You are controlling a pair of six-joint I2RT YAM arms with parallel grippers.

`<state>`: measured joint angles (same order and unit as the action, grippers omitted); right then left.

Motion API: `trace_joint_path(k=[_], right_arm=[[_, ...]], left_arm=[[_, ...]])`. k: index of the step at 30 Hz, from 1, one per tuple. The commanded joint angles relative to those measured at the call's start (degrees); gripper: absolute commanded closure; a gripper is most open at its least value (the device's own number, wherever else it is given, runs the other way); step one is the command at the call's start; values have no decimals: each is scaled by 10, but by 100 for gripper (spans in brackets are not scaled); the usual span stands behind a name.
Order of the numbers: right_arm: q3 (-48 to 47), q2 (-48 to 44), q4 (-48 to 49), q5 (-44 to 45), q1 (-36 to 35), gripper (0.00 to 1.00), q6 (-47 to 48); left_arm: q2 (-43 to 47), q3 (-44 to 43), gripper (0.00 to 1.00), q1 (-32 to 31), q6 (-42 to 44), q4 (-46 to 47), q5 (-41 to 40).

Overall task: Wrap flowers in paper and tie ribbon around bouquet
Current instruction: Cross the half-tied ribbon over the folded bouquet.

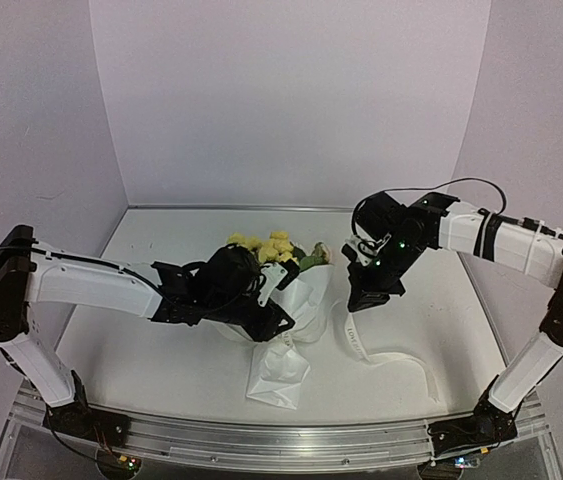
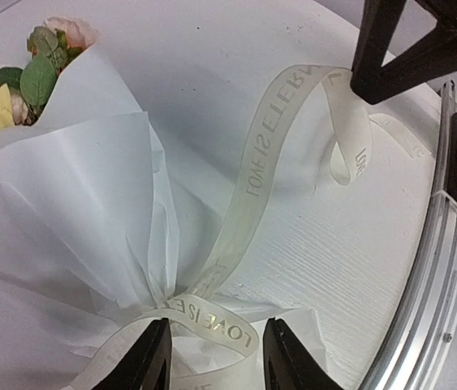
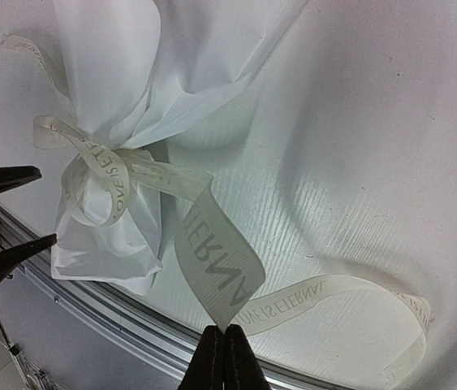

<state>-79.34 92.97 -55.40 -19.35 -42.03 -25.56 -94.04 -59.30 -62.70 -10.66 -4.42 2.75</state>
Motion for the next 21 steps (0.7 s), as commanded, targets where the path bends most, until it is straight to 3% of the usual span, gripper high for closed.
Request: trace_joint_path(k=[1,7,21], right_arm=[[5,-14,-7,15,1,100,8],[8,-17,-7,18,1,100,10],[9,-14,-7,18,1,100,10]], left_arm=[[-24,-48,62,0,-97,-27,-9],[-66,-84,65,0,-127,-59,-10],[-34,-70,63,-1,-167,-95,-12]])
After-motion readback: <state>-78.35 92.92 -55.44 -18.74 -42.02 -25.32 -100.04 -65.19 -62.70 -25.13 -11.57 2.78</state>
